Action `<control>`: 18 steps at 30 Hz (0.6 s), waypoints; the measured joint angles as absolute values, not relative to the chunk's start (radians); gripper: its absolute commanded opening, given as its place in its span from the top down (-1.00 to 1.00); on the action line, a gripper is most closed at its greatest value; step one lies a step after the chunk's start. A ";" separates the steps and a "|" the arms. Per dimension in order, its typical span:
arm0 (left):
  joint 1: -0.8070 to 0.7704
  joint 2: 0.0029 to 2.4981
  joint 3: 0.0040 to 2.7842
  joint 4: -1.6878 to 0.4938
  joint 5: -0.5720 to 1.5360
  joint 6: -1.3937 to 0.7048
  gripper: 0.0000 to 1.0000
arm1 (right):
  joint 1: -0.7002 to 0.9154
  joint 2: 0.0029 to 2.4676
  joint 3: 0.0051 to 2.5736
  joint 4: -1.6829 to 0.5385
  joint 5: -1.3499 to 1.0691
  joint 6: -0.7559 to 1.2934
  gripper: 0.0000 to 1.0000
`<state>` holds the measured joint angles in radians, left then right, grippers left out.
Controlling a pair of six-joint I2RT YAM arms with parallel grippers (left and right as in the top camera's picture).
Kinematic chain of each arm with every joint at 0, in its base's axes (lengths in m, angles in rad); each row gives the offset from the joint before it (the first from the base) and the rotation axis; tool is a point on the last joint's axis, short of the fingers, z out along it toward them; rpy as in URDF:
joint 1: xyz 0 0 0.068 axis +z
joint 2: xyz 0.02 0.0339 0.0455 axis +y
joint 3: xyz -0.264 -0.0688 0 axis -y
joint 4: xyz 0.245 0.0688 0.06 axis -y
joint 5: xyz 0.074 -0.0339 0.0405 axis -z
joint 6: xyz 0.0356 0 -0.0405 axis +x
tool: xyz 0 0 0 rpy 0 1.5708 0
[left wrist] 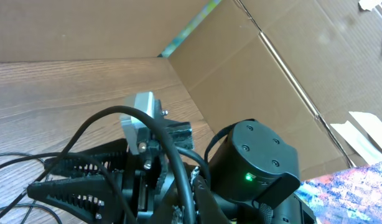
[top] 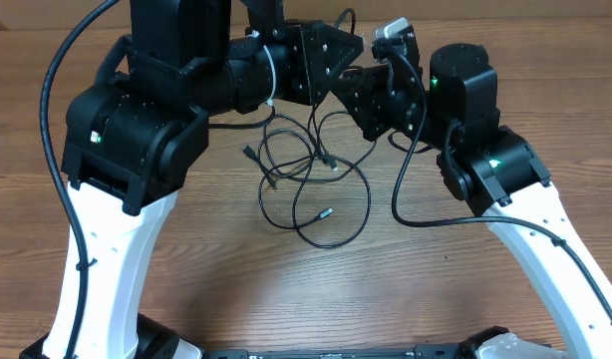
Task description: Untangle cables
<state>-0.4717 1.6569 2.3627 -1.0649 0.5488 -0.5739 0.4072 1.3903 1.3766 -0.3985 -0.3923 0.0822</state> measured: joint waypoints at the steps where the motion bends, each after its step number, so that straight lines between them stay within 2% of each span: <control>1: -0.472 1.657 2.363 -1.065 0.549 -0.574 0.92 | 0.407 1.390 1.377 -0.385 -0.393 0.083 0.43; 2: -0.472 1.657 2.363 -1.065 0.549 -0.574 0.92 | 0.407 1.390 1.377 -0.373 -0.392 0.082 0.38; 9: -0.472 1.657 2.363 -1.065 0.548 -0.574 0.92 | 0.408 1.390 1.377 -0.300 -0.392 0.082 0.35; 12: -0.472 1.657 2.363 -1.065 0.548 -0.574 0.92 | 0.407 1.390 1.377 -0.286 -0.393 0.082 0.46; 14: -0.472 1.657 2.363 -1.065 0.548 -0.574 0.92 | 0.407 1.390 1.377 -0.278 -0.393 0.083 0.60; 18: -0.472 1.657 2.363 -1.065 0.548 -0.574 0.92 | 0.408 1.390 1.377 -0.270 -0.391 0.082 0.65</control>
